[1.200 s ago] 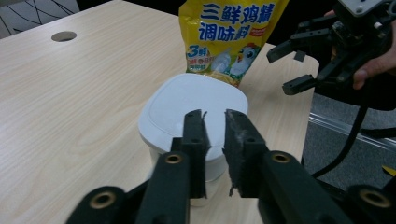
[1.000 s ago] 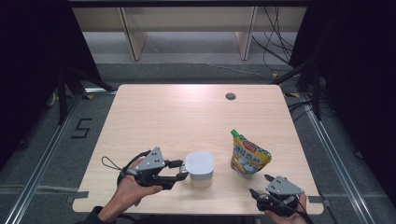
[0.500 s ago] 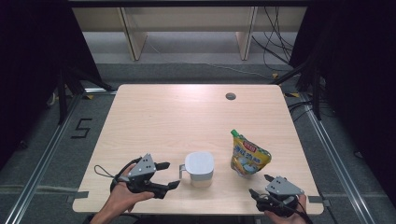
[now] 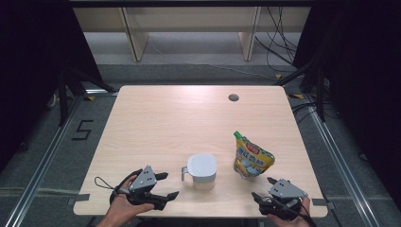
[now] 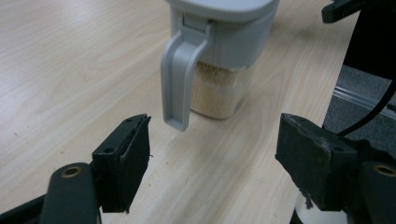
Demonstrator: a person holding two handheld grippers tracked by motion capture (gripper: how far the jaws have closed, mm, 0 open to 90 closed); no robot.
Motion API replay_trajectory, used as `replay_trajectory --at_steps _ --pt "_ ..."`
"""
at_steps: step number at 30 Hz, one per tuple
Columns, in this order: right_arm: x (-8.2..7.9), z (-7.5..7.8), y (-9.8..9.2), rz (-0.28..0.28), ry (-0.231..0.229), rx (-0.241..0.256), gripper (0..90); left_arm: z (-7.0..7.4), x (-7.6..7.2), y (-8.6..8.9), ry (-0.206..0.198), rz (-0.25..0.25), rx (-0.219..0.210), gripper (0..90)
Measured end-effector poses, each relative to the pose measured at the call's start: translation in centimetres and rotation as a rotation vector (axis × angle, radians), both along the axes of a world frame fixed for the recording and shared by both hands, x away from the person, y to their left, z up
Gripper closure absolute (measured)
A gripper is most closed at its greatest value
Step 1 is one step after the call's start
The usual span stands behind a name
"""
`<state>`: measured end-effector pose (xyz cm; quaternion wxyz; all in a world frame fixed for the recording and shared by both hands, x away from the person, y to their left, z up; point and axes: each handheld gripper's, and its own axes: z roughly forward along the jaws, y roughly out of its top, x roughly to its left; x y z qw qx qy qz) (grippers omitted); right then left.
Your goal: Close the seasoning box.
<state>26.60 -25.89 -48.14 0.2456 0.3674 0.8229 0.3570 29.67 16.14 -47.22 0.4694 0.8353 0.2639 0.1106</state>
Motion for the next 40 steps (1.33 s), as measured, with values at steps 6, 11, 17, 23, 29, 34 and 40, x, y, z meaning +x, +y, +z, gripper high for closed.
replay_trajectory --at_steps 6,11,17,23,29,34,40 --pt "0.0 0.0 0.0 0.006 0.001 0.001 25.3 -0.7 -0.6 0.6 0.006 0.009 0.021 25.5" --pt "-0.4 -0.1 -0.1 0.017 0.011 0.007 24.9 -1.2 -1.4 1.2 0.031 0.036 0.003 25.3" --pt "-1.0 -0.1 -0.1 0.011 0.01 0.01 24.7 -2.0 -2.3 1.7 0.026 0.033 0.018 25.2" --pt "-1.2 -0.3 0.0 0.023 0.025 0.003 24.5 -2.2 -2.6 1.6 0.024 0.03 0.042 25.0" --pt "-1.2 -0.5 0.0 0.024 0.038 -0.004 24.5 -2.4 -2.3 1.8 0.008 0.046 0.032 24.2" --pt "-1.1 -0.5 0.1 0.03 0.043 -0.003 24.6 -2.2 -2.3 1.9 0.022 0.05 0.045 23.6" --pt "-1.0 -0.7 0.0 0.033 0.058 -0.005 24.6 -2.3 -2.0 1.9 0.017 0.063 0.043 23.6"
